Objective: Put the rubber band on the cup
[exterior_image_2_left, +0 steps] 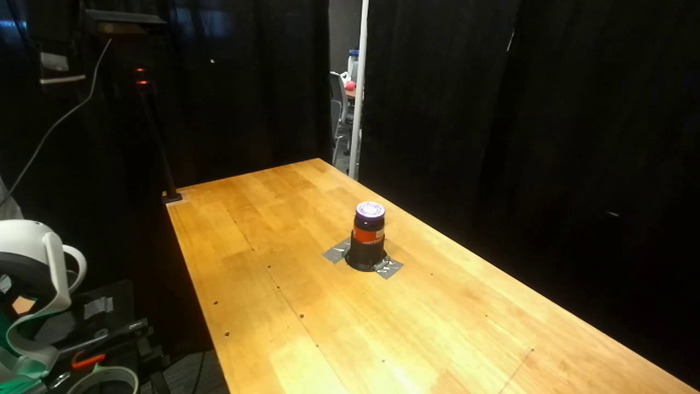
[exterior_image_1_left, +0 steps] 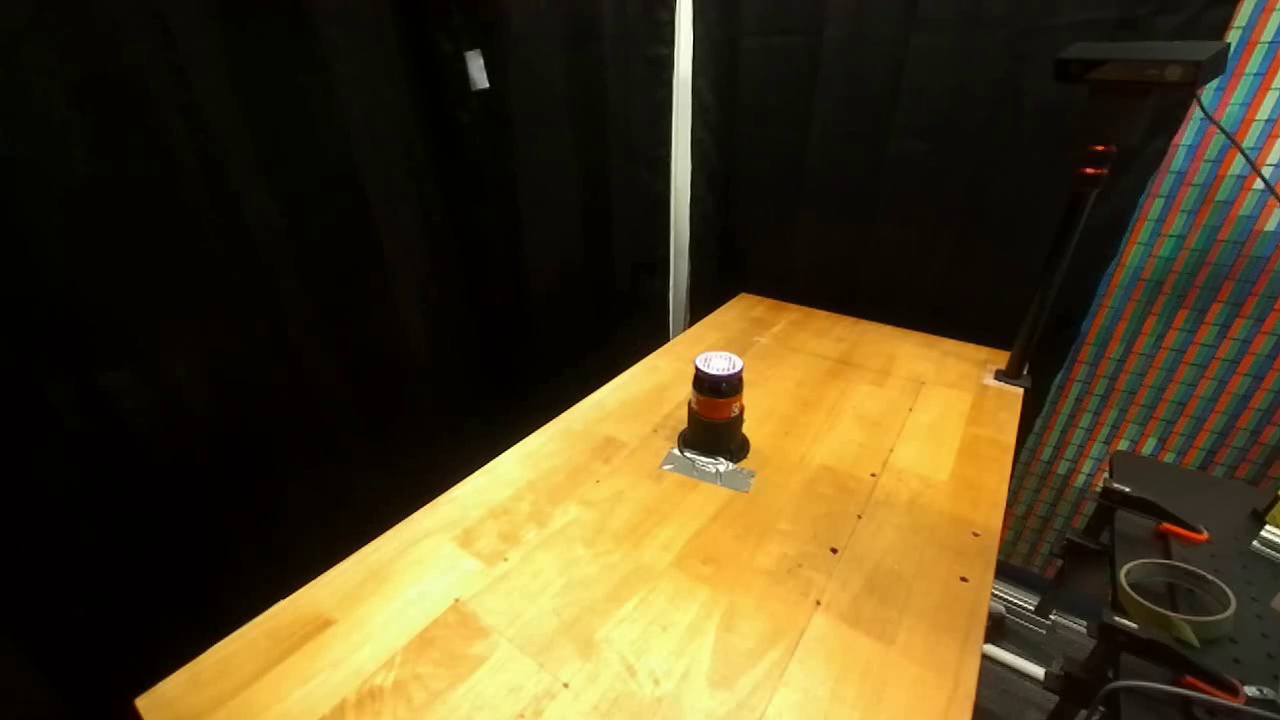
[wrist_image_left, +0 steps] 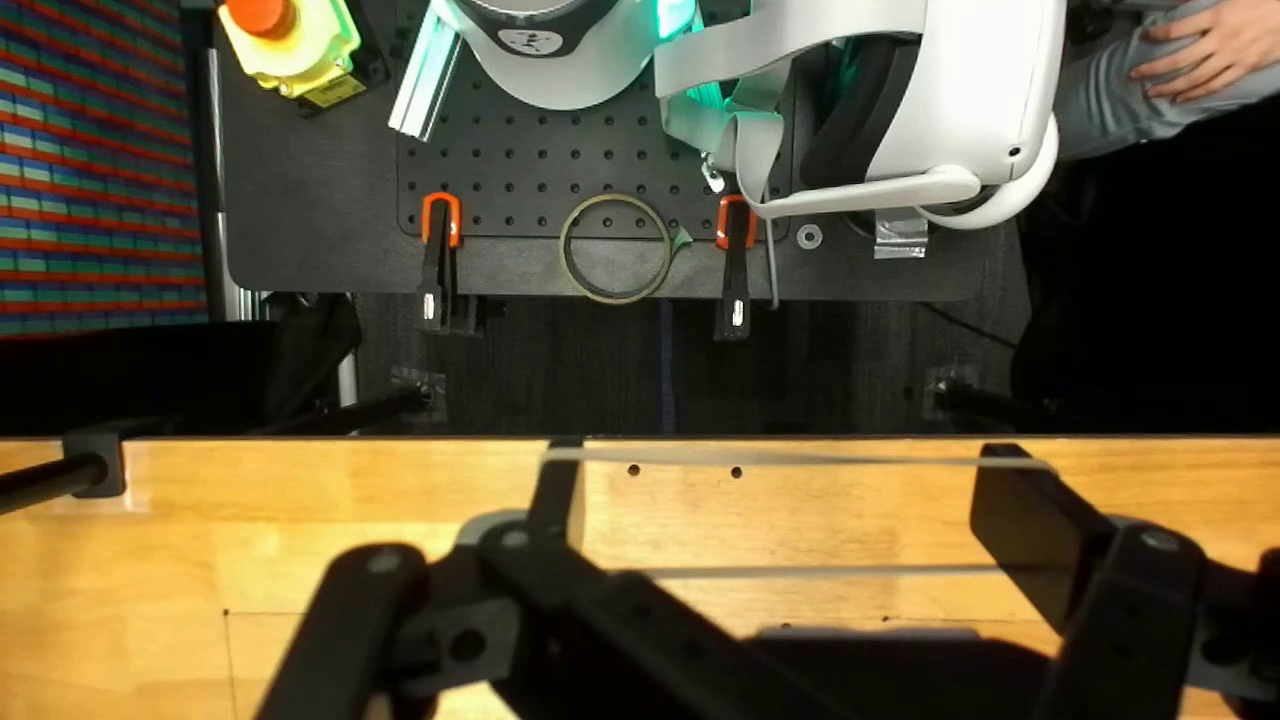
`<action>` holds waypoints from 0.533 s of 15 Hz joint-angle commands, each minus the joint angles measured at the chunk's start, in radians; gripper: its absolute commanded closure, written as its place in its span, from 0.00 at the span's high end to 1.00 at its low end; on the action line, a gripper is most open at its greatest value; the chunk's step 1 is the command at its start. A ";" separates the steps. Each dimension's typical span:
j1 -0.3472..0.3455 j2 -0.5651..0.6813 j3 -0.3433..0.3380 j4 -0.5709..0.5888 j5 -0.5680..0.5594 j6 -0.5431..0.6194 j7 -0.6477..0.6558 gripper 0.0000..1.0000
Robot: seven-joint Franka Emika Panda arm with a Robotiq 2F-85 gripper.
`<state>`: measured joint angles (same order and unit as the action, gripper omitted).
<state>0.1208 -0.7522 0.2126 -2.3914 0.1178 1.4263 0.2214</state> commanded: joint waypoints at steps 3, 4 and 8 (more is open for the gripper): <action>-0.032 0.119 0.022 0.080 -0.030 0.096 0.019 1.00; -0.048 0.182 0.027 0.116 -0.036 0.162 0.042 1.00; -0.081 0.378 0.047 0.207 -0.125 0.442 0.108 1.00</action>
<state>0.0692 -0.5511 0.2355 -2.3029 0.0573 1.7399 0.2744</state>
